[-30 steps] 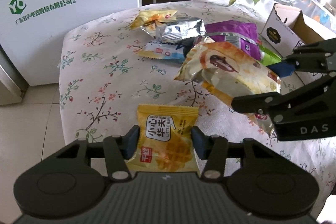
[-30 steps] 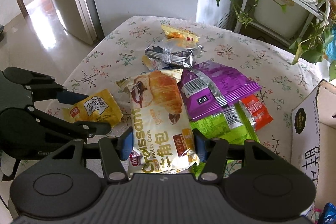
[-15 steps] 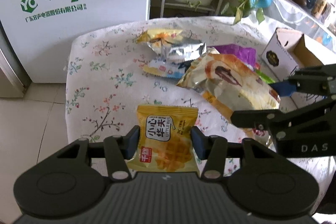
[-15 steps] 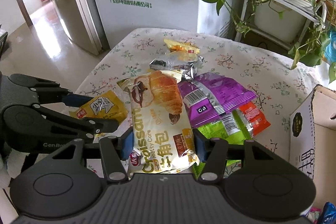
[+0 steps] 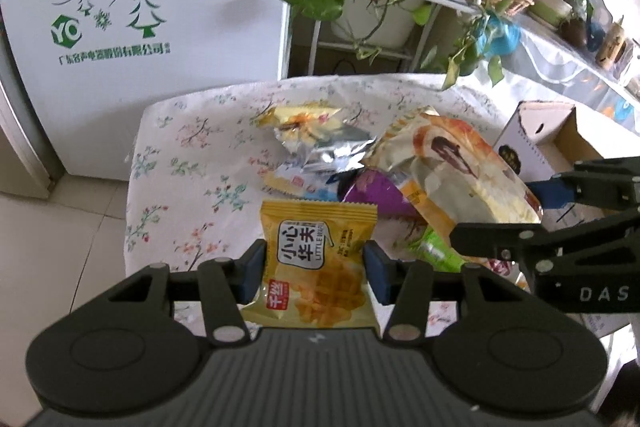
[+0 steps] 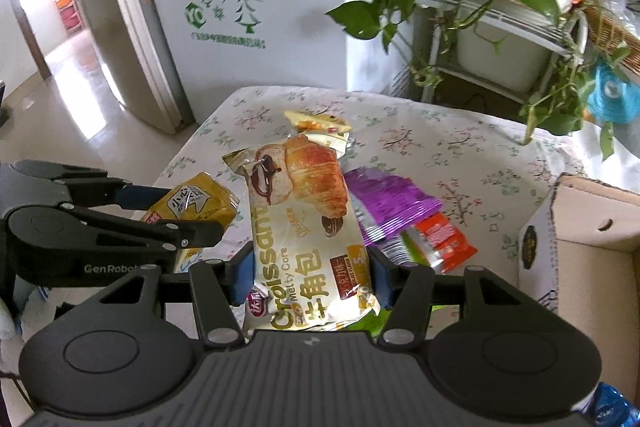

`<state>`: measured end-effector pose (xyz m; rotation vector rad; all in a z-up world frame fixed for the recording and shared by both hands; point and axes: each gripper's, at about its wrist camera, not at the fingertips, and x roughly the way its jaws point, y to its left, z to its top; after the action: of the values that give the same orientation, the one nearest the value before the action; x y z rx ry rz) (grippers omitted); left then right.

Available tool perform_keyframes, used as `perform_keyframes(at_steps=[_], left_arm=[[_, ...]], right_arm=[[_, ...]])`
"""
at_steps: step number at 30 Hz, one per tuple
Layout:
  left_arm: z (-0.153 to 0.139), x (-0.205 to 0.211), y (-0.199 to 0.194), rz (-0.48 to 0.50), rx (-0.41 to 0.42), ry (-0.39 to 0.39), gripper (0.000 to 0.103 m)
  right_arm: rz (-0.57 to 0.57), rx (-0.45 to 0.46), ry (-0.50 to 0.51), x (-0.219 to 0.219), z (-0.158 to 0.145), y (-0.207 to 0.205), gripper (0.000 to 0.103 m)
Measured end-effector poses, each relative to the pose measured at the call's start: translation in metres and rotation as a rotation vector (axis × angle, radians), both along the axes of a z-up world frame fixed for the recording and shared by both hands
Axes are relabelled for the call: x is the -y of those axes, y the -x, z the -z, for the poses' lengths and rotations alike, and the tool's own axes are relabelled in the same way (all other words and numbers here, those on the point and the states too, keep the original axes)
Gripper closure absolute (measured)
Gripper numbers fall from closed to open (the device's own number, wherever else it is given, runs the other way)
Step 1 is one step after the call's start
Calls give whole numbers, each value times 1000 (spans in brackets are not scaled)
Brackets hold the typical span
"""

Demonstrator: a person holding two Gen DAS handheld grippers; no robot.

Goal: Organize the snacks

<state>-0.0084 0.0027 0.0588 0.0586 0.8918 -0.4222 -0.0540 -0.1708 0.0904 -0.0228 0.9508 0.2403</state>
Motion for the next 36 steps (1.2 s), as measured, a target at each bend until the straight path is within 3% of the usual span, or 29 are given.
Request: perform_keyframes(at_steps=[30,32,36], left_arm=[[-23,102,27,122,31,133,52],[-24,108,32,129,35,140,52],[-29,122,39,147,43,167,52]], right_arm=[[308,86,-42,112,-50,13,40],[325,99,-53,122,-56,16,46],[370,109,-74,143,-64,22,46]])
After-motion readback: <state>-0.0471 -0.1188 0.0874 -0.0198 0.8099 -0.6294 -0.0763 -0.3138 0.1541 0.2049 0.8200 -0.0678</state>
